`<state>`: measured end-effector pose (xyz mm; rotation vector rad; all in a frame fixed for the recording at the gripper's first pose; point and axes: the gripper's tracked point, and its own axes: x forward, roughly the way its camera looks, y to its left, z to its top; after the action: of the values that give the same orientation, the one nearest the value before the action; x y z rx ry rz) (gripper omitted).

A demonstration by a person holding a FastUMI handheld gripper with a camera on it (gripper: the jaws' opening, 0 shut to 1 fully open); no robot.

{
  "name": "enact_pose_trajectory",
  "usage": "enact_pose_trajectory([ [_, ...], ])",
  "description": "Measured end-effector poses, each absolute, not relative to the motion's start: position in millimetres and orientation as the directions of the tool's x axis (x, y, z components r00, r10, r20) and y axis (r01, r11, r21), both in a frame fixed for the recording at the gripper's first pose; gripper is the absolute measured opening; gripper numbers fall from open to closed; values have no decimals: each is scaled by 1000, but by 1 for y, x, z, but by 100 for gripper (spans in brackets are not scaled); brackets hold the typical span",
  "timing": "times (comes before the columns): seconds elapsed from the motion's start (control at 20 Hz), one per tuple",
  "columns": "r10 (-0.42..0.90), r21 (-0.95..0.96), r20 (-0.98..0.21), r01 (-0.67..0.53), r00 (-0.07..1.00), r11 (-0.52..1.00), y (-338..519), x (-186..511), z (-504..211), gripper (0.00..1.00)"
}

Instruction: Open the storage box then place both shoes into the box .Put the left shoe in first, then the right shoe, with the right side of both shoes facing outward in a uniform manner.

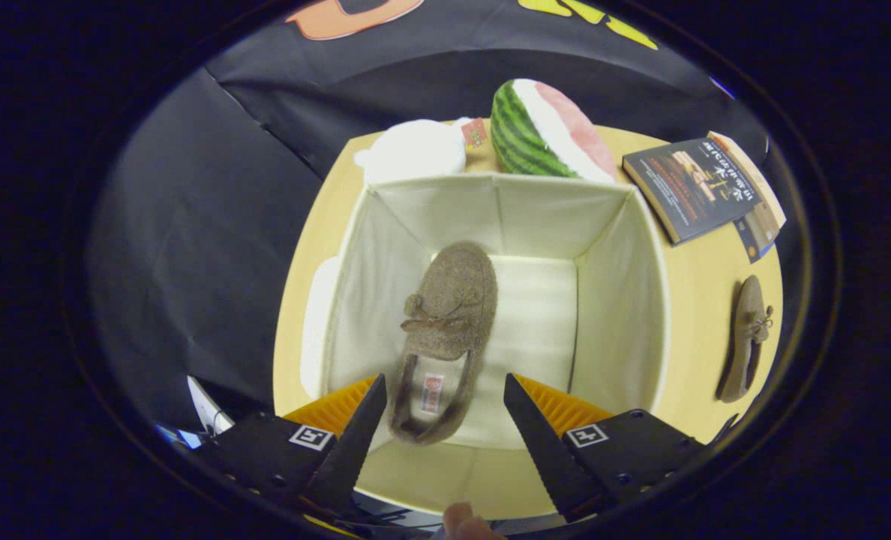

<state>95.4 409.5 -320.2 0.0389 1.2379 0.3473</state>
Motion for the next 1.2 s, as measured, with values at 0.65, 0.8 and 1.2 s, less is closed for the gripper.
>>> enact_pose_trajectory([
  [0.65, 353, 239, -847, -308, 397, 921, 256, 105, -222, 97],
  [0.8, 299, 204, -868, -264, 396, 943, 188, 115, -242, 97],
  [1.2, 169, 112, -922, -178, 350, 978, 35, 135, -311, 97],
])
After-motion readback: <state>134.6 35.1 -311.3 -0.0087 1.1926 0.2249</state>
